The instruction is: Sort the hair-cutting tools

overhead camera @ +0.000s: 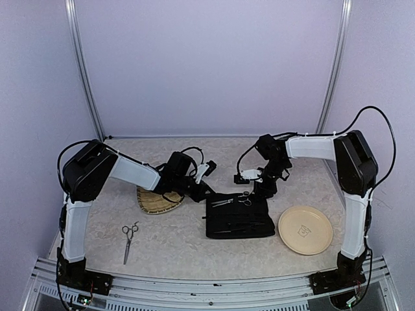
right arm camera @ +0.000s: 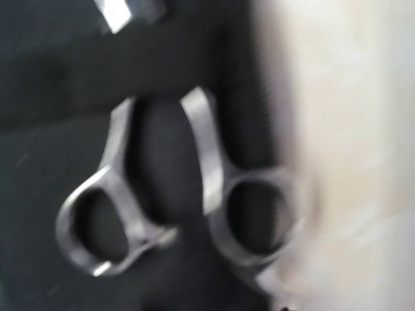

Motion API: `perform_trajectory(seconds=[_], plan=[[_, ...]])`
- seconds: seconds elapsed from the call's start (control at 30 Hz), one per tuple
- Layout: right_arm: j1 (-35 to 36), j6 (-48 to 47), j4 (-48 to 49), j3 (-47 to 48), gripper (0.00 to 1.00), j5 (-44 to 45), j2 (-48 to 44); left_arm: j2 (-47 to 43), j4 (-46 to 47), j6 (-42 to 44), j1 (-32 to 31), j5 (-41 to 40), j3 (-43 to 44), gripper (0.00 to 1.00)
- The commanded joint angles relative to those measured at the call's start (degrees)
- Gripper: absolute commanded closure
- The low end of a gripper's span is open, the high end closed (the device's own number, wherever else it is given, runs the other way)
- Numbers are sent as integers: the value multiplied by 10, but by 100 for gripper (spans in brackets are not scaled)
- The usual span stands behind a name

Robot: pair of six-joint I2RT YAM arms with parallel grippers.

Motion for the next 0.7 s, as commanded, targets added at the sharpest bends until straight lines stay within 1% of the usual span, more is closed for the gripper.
perform_trajectory(seconds=[0.0,0.13,0.33,0.53,0.67], plan=[[4,-33,53,-1,53,7,-3,-14,8,-21,-16,11,-19,100],[4,-35,43,19,54,6,18,-14,8,-24,-22,11,-20,100],[5,-53,45,19,52,-5,22,-15,6,-30,-27,8,-19,100],[3,-40,67,26,52,21,29,-16,-2,-29,-29,6,-17,100],[1,-41,57,49,50,9,44,-13,-7,-26,-30,7,-13,100]])
